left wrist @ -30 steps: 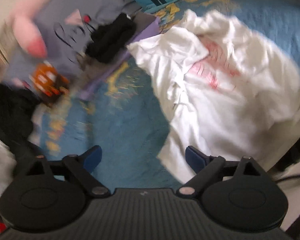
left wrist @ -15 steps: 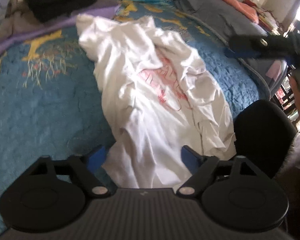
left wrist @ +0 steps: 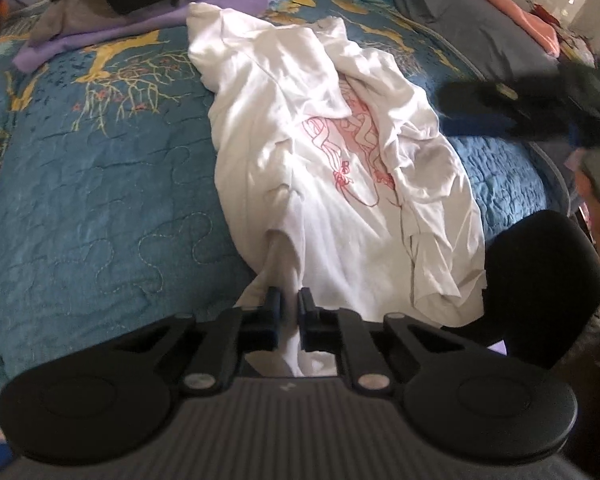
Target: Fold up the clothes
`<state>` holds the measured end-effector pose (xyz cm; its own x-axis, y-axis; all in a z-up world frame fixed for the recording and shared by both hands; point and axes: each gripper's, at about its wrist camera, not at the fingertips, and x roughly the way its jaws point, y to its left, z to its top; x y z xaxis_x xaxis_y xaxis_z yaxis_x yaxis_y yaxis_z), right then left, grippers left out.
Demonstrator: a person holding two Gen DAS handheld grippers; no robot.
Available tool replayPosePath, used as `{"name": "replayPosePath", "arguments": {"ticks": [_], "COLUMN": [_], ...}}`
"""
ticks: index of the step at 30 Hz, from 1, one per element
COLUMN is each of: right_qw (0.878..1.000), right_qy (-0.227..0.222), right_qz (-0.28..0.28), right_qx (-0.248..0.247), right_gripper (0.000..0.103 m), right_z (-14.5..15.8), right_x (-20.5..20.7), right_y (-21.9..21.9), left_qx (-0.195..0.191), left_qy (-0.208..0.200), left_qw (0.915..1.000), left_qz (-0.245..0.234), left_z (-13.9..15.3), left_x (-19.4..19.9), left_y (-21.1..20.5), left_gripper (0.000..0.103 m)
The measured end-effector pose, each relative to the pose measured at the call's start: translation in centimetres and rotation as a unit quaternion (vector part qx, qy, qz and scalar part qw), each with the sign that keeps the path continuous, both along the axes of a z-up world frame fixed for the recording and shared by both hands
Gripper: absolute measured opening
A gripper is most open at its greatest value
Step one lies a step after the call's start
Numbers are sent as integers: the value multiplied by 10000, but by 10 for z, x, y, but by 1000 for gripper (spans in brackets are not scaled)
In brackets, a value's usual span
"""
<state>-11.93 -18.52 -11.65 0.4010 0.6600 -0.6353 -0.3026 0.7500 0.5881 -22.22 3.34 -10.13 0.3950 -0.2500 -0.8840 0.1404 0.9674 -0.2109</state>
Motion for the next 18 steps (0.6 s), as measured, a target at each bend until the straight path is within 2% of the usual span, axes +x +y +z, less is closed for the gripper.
{"name": "replayPosePath", "arguments": {"ticks": [4, 9, 11, 12, 13, 18], "right_qw": [9989, 9902, 9866, 9847, 9832, 9757], "right_qy": [406, 1305, 1478, 1558, 1620, 1867], "right_qz": [157, -22, -164, -248, -301, -618], "right_qx": [159, 500, 665, 739, 783, 965], "right_gripper": [71, 66, 65, 63, 62, 53], "right_z": [-11, -40, -47, -51, -55, -70], "right_x": [33, 55, 57, 58, 60, 68], "right_y": [22, 36, 35, 35, 35, 31], "left_qx": [83, 156, 211, 191, 178, 213], "left_qy": [-25, -171, -280, -340, -388, -506], "left_qw": [9999, 9997, 9994, 9992, 9991, 9984], "left_qz": [-132, -64, -4, 13, 20, 106], "left_z": [0, 2, 5, 6, 7, 13], "left_x": [-3, -4, -6, -7, -8, -9], "left_y": [-11, -11, -8, -6, -5, 3], "left_gripper": [9, 10, 18, 30, 35, 35]}}
